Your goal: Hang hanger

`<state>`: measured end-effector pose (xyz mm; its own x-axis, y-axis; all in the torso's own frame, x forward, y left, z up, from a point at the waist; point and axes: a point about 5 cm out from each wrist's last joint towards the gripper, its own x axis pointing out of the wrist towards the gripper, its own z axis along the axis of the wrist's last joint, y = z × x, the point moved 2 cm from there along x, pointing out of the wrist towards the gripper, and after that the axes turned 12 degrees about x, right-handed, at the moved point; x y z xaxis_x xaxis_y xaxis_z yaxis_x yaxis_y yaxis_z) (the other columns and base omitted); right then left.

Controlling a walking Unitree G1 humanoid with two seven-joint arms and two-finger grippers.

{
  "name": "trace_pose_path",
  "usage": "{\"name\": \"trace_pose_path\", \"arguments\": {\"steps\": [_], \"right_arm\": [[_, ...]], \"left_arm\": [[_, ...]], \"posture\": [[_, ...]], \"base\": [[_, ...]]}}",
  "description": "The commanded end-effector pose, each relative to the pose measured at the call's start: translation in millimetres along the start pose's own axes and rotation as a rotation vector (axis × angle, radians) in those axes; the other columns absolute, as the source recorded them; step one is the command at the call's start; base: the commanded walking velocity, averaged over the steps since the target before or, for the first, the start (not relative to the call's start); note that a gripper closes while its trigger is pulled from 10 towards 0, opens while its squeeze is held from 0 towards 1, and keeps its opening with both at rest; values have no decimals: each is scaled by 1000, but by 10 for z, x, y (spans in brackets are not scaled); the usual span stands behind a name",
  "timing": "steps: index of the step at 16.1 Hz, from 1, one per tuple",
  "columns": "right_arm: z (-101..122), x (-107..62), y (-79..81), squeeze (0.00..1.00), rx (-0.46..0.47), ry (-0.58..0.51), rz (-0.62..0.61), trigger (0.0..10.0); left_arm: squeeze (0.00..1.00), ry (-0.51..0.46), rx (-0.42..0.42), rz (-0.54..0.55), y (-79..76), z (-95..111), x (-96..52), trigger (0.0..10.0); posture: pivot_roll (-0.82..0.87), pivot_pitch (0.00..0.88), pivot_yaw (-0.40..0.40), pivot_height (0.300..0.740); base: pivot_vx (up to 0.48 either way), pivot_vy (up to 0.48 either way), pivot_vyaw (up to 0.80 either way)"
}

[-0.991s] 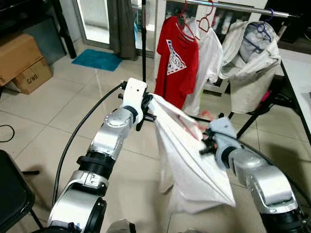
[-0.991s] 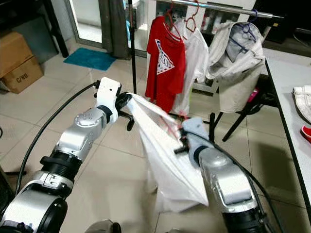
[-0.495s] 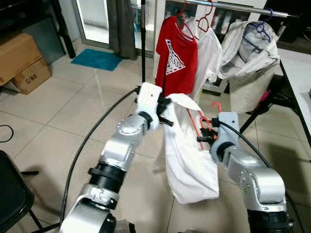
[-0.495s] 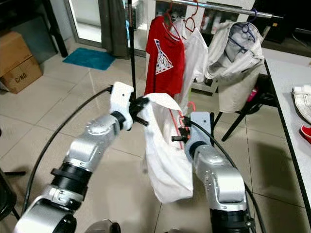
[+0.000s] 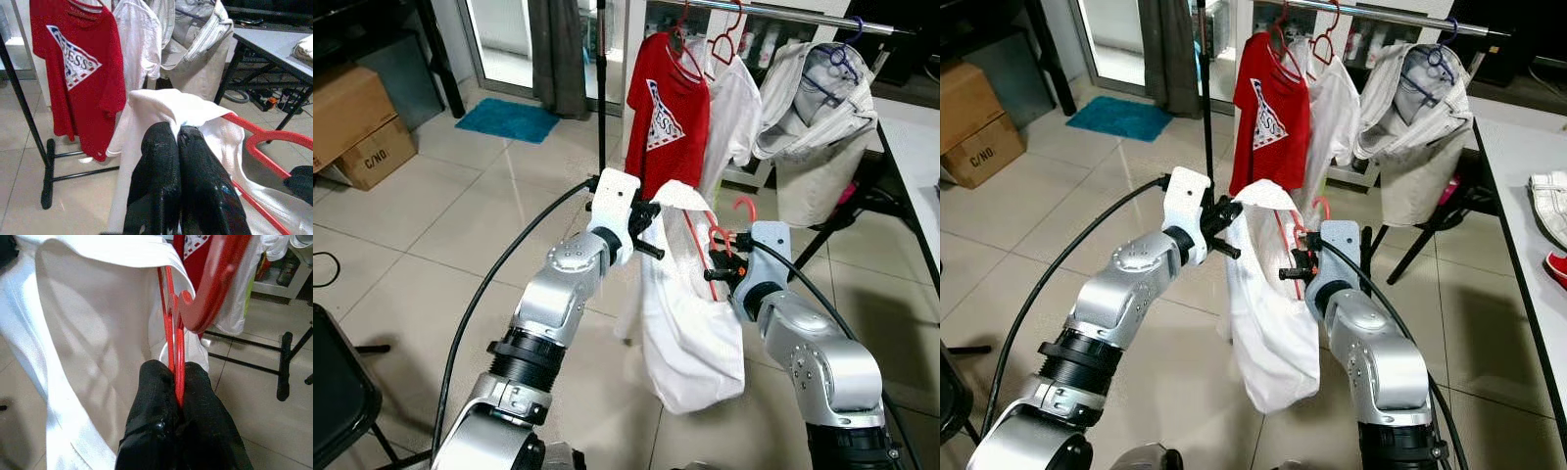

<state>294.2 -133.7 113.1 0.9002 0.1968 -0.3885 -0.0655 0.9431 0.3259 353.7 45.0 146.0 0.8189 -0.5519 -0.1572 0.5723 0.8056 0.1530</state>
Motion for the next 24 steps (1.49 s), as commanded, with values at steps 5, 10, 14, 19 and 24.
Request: {"name": "trace_pose_path", "arguments": {"steps": [5, 10, 14, 19, 24], "right_arm": [[60, -4, 54, 0, -14, -33, 30, 10000], [69, 0, 92, 0, -27, -25, 64, 10000], [63, 0, 97, 0, -32, -23, 68, 10000], [139, 0, 48, 0, -37, -39, 87, 10000], [241, -55, -8, 0, -67, -21, 193, 10000]], "left_arm": [[0, 13, 93, -88, -30, 39, -34, 0], [0, -20, 110, -4, 171, 133, -18, 10000], [1000, 9, 119, -88, 120, 109, -52, 10000], [1000, 65, 165, -128, 198, -33, -162, 10000], [1000, 64, 227, -70, 562, -59, -339, 10000]], "posture": [[-56, 2, -45, 740], [-58, 0, -48, 740], [-57, 1, -47, 740], [-54, 3, -44, 740], [-53, 1, -41, 740]], "base": [[0, 0, 0], [0, 0, 0], [0, 0, 0], [0, 0, 0], [0, 0, 0]]}}
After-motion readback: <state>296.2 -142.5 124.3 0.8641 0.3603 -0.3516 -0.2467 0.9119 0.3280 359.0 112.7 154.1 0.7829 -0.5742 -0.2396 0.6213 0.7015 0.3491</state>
